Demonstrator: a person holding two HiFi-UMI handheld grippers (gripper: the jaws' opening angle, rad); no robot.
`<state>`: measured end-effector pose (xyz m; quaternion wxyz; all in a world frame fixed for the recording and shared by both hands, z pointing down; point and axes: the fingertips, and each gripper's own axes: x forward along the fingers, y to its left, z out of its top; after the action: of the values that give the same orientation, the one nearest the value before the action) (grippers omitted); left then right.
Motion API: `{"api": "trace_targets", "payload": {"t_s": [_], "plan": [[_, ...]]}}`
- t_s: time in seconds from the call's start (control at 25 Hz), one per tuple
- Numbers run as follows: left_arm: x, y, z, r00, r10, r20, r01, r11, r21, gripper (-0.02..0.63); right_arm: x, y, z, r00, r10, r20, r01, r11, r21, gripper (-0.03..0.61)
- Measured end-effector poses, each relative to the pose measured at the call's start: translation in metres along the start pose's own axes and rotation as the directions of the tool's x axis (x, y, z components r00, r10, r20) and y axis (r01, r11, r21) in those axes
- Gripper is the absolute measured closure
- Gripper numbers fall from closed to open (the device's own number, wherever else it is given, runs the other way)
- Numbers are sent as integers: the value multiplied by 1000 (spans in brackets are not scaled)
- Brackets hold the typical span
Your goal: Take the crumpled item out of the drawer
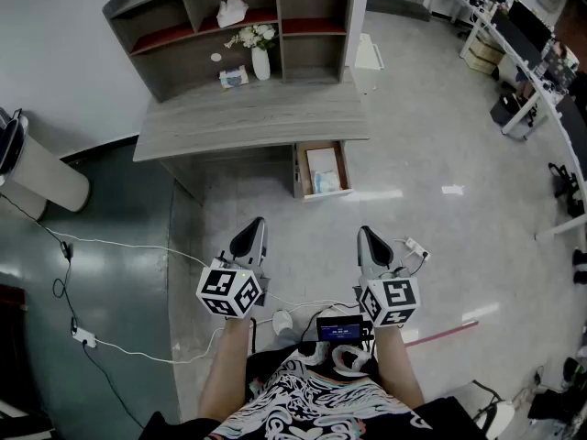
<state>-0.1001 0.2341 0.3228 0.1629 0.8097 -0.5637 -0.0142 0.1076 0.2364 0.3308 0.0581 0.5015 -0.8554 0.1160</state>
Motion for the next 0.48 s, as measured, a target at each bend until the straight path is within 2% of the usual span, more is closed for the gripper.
{"api": "trace_targets", "payload": {"t_s": [0.2, 0.48], "plan": [[11, -14, 5, 998, -53, 31, 56, 992, -115, 614, 1, -11, 3, 1000, 21, -11, -21, 1000, 2, 575], [18, -21, -1, 1000, 10, 13, -9, 998, -59, 614, 0, -23, 7, 997, 79, 15, -79, 997, -6, 575]]}}
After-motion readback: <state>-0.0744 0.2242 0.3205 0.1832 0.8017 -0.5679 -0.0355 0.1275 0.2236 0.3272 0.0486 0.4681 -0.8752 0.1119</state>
